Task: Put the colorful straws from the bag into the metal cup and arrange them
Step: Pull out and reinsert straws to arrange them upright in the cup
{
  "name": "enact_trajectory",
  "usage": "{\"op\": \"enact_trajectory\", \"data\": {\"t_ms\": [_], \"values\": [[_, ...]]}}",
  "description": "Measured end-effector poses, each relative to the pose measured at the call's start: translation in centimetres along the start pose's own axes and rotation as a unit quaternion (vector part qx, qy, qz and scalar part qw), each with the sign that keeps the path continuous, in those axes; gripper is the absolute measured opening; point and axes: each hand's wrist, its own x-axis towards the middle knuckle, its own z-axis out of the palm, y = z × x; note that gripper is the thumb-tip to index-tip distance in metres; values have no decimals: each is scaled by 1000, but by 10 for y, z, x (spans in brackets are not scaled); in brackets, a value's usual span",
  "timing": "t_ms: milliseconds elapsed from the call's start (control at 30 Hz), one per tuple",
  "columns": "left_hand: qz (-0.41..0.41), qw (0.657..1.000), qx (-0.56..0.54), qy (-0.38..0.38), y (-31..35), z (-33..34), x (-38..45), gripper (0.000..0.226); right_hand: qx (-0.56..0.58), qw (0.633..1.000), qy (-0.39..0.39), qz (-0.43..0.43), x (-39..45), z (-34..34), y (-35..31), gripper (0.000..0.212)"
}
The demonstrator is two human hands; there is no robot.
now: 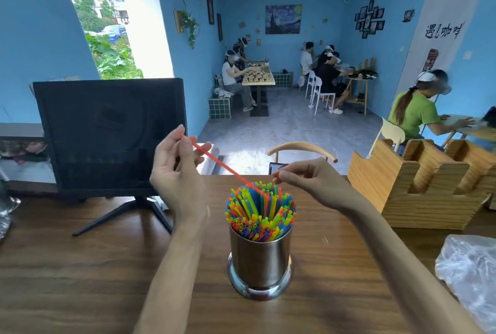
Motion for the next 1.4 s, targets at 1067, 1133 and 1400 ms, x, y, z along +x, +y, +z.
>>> {"op": "enact_trajectory", "data": {"t_ms": [1067, 1133, 1400], "values": [[56, 830, 411, -373, -40, -21, -27, 25, -199, 976, 61, -61, 0, 26, -21, 5], [53, 814, 433, -384, -36, -16, -29, 27, -130, 987, 57, -77, 3, 21, -33, 4], [-53, 859, 317, -398, -24, -11, -25, 8, 43, 974, 175, -138, 6, -6, -57, 3]]}}
